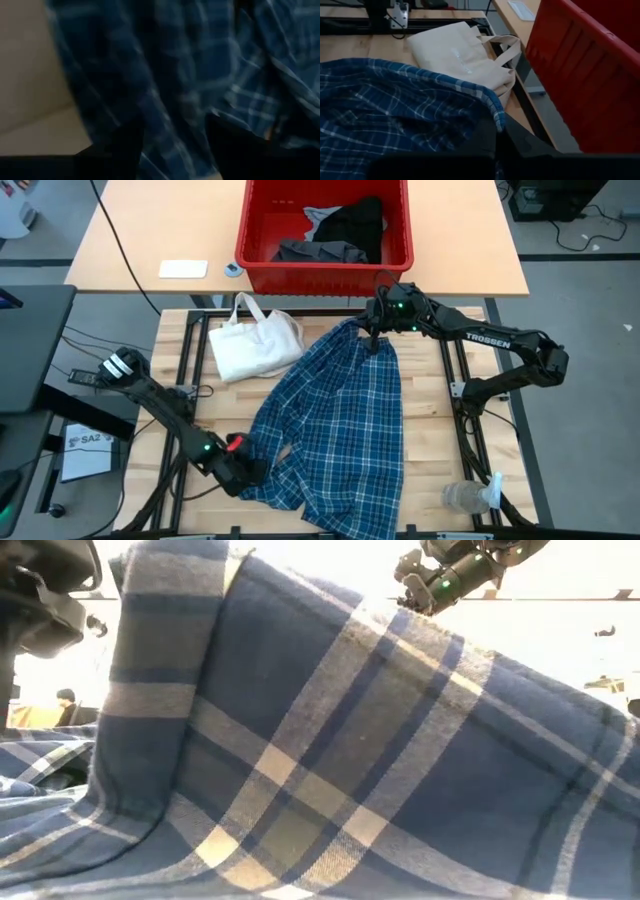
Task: Fold laundry
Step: Fold the blue pants
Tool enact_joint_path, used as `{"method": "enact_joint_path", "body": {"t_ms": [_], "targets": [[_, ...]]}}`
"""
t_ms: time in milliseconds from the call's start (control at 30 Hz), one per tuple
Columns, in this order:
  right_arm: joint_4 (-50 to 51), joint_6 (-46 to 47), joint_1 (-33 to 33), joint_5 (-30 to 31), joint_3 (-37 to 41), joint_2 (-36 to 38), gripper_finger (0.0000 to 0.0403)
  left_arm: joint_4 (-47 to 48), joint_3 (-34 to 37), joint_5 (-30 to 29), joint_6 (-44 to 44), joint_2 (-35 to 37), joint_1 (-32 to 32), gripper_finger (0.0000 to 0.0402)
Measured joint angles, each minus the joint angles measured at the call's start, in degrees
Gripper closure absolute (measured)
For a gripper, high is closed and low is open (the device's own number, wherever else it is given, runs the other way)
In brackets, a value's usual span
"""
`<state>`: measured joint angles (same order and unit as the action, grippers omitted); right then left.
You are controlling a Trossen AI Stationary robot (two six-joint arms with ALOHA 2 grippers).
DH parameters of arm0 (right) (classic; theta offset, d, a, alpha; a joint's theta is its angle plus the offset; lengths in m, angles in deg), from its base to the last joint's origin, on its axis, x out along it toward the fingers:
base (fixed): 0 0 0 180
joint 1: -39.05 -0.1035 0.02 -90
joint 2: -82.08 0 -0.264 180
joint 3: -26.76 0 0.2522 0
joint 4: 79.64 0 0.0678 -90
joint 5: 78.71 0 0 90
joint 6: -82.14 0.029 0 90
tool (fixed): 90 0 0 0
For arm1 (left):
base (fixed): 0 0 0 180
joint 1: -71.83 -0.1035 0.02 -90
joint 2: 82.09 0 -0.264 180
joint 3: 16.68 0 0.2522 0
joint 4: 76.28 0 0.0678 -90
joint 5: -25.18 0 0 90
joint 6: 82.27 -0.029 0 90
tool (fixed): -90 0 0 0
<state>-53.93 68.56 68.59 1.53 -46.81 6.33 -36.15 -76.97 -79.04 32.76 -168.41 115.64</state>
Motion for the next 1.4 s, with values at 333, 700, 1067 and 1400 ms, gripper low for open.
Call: {"method": "enact_joint_path", "body": {"t_ms": [333,700,1067,1400], "targets": [[-0.15,0.07,2.41,-1.05,0.0,0.0,0.0393,2.98,-0.75,-0.05,0.27,0.0,0.09,0.0278],[-0.35,0.03,3.24,-1.82,0.0,-0.02,0.0393,0.13,-0.71,3.1,-4.69,-4.5,0.09,0.0368],[-8.23,1.41,7.26,0.61,0.0,-0.07,0.0393,32.61,-16.96,1.86,-5.46,2.79,0.39,0.0399],[-14.65,-0.08,12.46,3.26,-0.51,2.86,0.0394,63.35,-43.05,-0.16,-9.8,3.65,-0.09,0.04]]}}
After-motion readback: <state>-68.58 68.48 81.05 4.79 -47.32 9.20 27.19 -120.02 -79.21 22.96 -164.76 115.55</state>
